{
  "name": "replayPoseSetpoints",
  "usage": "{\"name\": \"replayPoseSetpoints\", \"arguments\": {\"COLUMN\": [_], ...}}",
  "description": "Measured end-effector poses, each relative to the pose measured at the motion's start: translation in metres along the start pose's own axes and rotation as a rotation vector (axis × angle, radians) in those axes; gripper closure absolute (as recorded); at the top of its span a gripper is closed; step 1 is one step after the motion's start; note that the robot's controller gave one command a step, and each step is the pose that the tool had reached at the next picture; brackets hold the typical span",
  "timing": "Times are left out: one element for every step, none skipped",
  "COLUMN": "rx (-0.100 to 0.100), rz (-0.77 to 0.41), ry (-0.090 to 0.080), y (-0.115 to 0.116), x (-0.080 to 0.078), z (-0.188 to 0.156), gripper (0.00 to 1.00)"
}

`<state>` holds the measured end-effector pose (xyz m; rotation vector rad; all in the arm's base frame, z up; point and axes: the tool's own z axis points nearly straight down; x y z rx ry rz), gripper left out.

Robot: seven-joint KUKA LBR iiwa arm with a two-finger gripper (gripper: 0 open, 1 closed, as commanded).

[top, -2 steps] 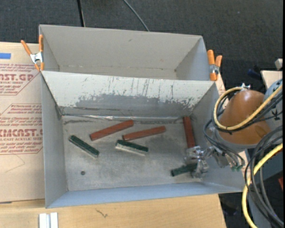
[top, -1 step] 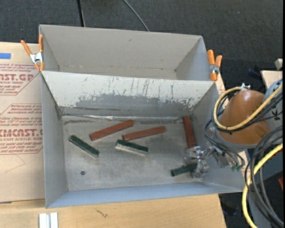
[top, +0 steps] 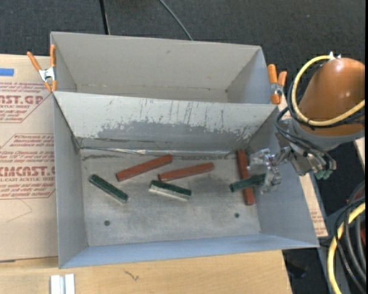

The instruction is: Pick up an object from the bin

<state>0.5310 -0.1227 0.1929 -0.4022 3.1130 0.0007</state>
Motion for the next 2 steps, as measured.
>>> {"name": "replayPoseSetpoints", "arguments": {"rx": [0.0,-0.003], "rz": [0.0,0.008], "ry": [0.0,0.006], "y": [0.0,0.002], "x": [0.0,0.034], "z": [0.0,-0.043], "gripper": [1.0,1.0]}}
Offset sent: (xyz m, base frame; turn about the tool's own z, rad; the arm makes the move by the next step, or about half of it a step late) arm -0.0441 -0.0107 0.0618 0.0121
